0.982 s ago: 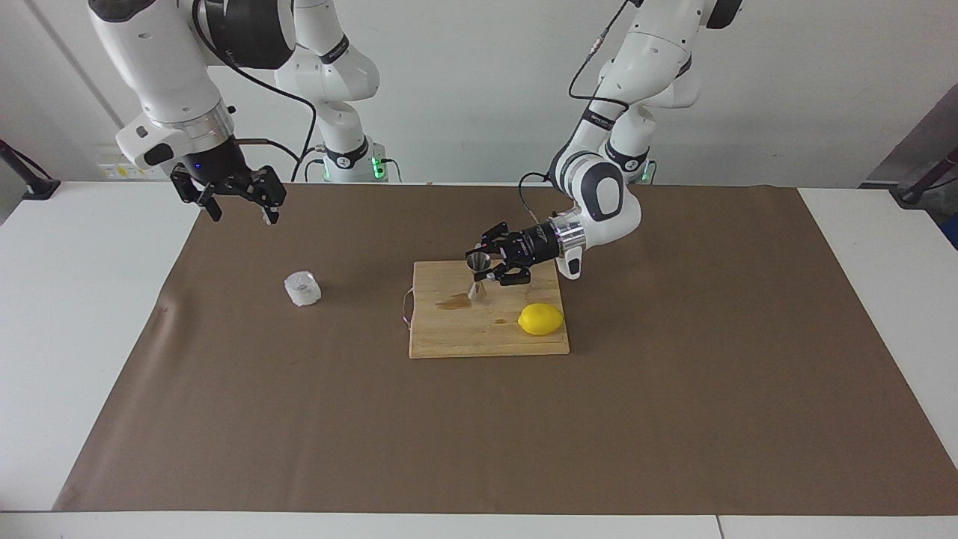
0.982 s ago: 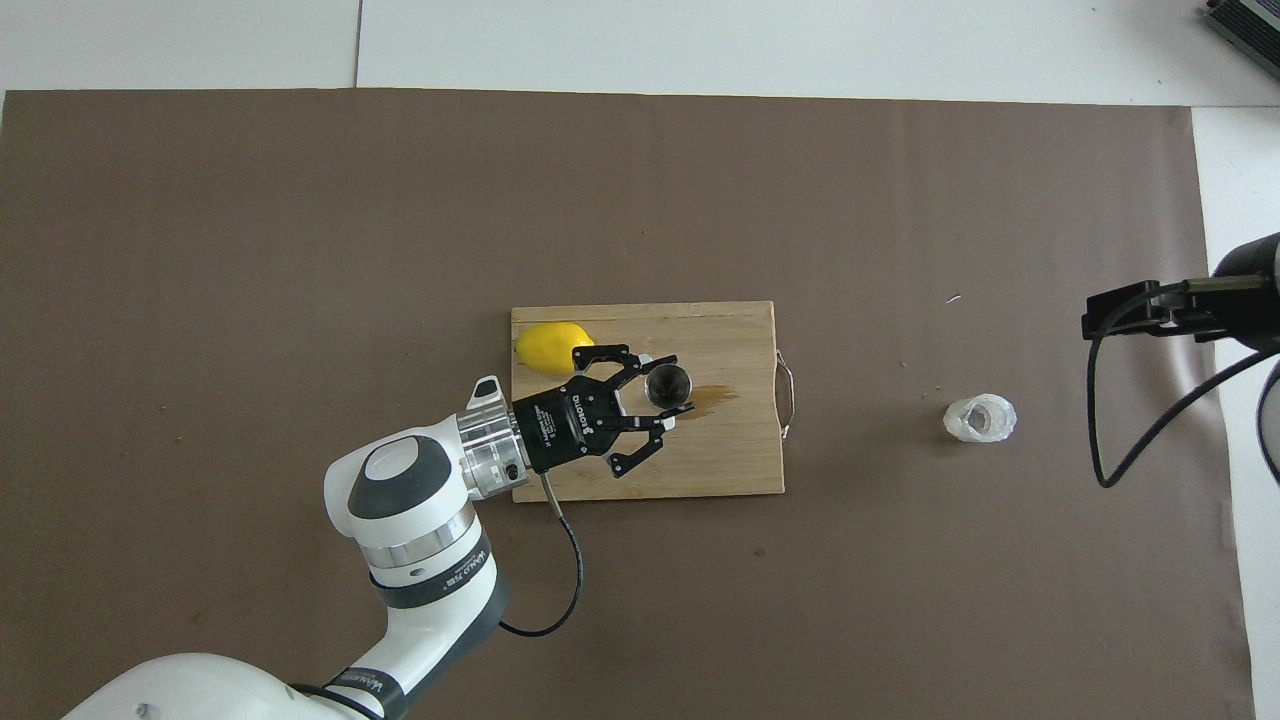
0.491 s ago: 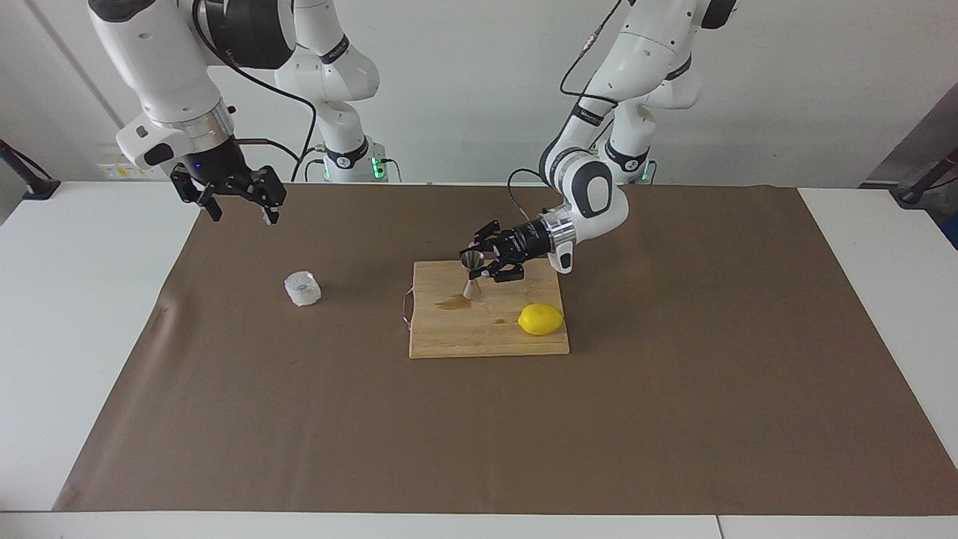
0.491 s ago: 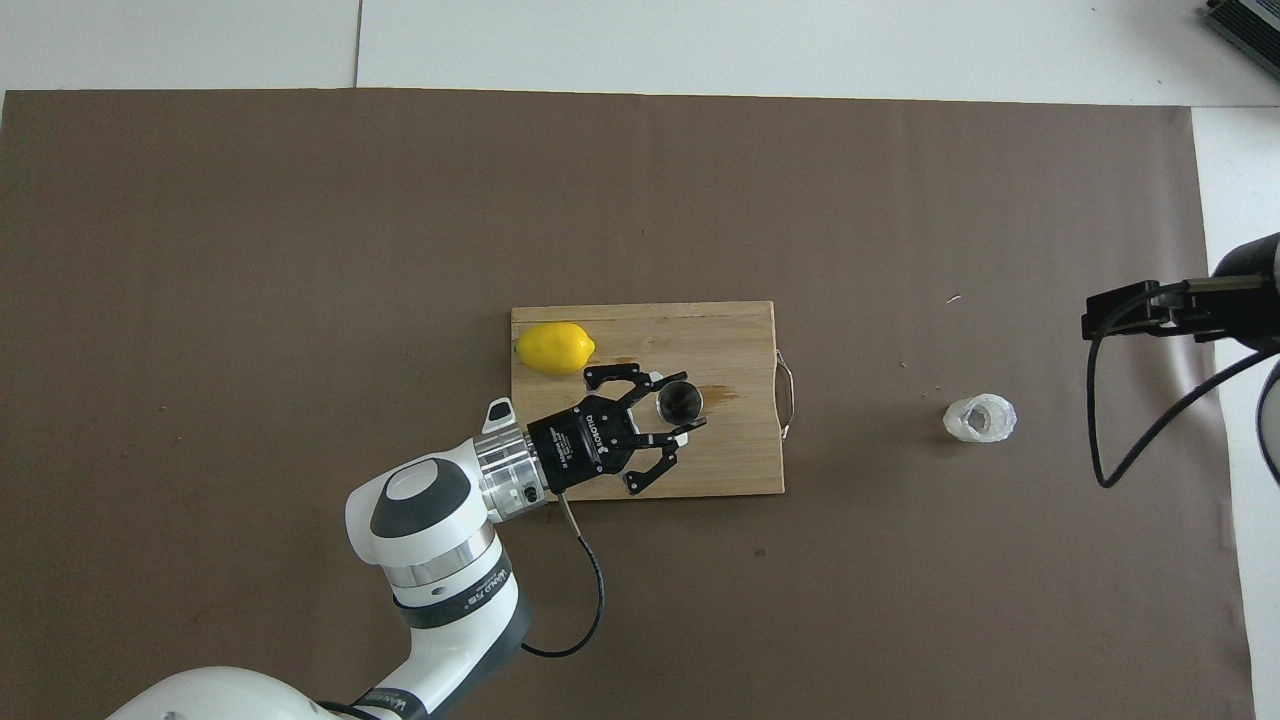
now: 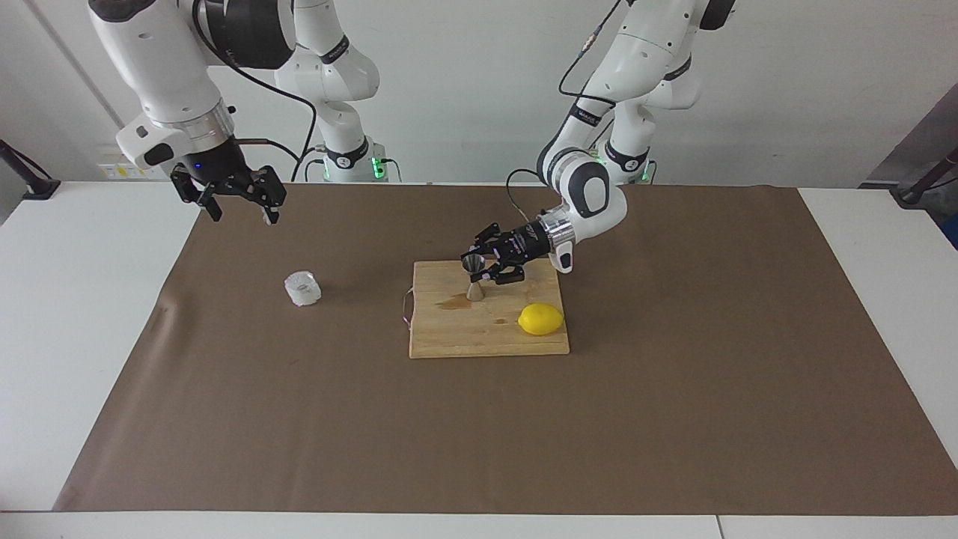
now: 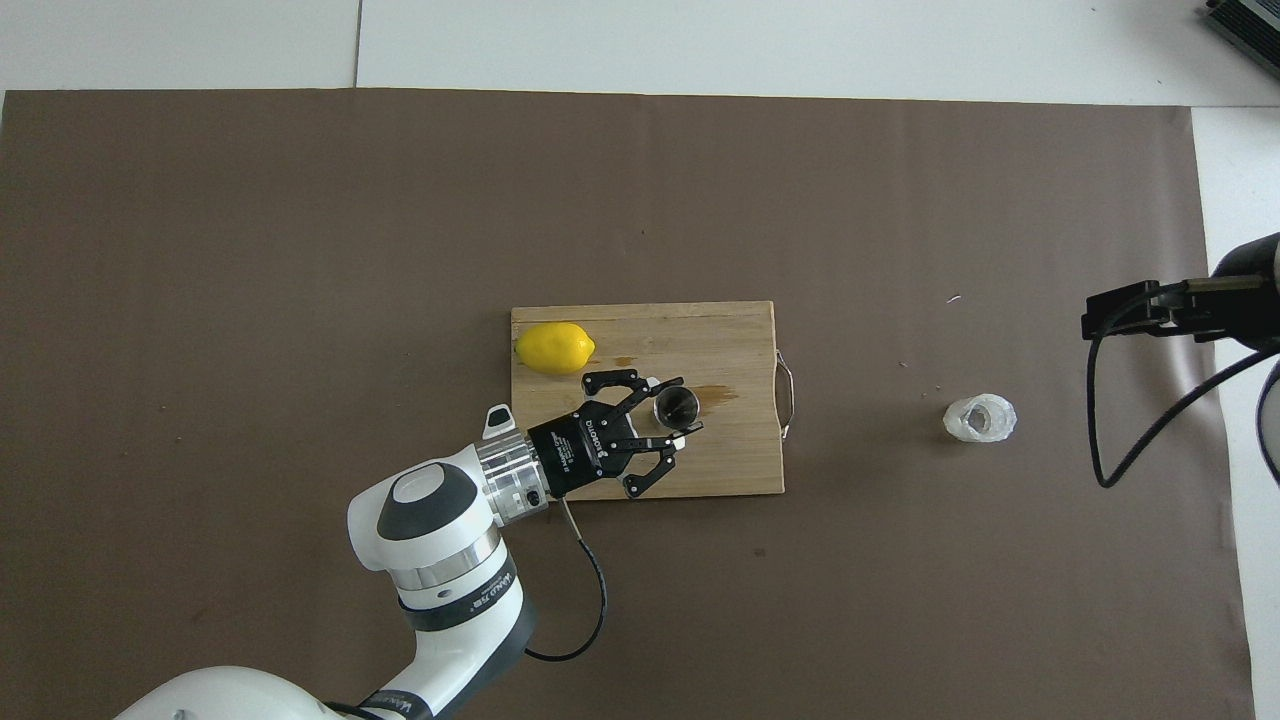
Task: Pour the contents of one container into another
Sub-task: 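Lower the jigger onto the wooden board and open the left gripper, then withdraw the left gripper while the right gripper grasps the white cup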
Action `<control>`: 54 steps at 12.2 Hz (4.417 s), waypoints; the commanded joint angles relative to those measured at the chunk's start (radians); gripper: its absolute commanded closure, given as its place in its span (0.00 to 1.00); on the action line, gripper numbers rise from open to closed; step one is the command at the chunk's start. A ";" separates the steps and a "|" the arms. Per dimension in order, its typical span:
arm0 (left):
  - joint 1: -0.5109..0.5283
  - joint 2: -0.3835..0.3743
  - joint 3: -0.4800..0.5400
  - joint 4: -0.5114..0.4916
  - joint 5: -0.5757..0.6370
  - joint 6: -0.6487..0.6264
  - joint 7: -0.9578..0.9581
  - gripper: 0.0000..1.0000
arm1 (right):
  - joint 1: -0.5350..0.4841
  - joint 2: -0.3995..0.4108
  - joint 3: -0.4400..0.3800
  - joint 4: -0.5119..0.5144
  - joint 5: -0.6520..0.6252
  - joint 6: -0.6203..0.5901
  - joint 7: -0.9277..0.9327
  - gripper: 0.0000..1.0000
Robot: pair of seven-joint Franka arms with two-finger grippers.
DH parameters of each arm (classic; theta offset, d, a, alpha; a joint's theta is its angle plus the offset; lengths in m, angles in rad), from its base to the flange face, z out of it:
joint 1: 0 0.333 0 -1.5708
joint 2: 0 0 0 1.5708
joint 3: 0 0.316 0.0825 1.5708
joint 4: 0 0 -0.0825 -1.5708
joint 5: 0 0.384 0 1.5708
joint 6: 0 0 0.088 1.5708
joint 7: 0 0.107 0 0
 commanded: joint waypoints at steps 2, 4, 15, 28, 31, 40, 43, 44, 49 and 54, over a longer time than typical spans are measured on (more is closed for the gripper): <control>-0.024 -0.004 0.017 -0.005 -0.029 0.034 0.037 1.00 | -0.010 -0.011 0.007 0.000 0.015 -0.013 0.011 0.00; -0.030 -0.004 0.019 -0.005 -0.029 0.040 0.038 1.00 | -0.010 -0.012 0.007 0.000 0.013 -0.016 0.003 0.00; -0.021 -0.027 0.014 0.024 -0.003 -0.005 0.080 0.00 | -0.011 -0.121 0.005 -0.228 0.017 0.094 -0.627 0.00; 0.259 -0.171 0.025 0.168 0.894 -0.028 -0.448 0.00 | -0.068 -0.109 0.001 -0.630 0.177 0.490 -1.712 0.00; 0.266 -0.165 0.027 0.260 1.263 -0.032 -0.446 0.00 | -0.131 -0.008 -0.001 -0.632 0.338 0.573 -2.007 0.00; 0.263 -0.188 0.033 0.469 2.080 -0.226 -0.306 0.00 | -0.184 0.141 0.001 -0.630 0.586 0.666 -2.284 0.00; 0.250 -0.216 0.079 0.476 2.250 -0.291 -0.103 0.00 | -0.184 0.155 0.001 -0.632 0.625 0.670 -2.287 0.00; 0.253 -0.230 0.097 0.479 2.273 -0.339 -0.047 0.00 | -0.184 0.155 0.001 -0.632 0.626 0.670 -2.296 0.07; 0.255 -0.253 0.252 0.518 2.278 -0.537 0.217 0.00 | -0.183 0.154 0.001 -0.624 0.707 0.656 -2.290 1.00; 0.263 -0.253 0.291 0.577 2.278 -0.645 0.264 0.00 | -0.099 0.103 0.019 -0.580 0.716 0.637 -2.056 1.00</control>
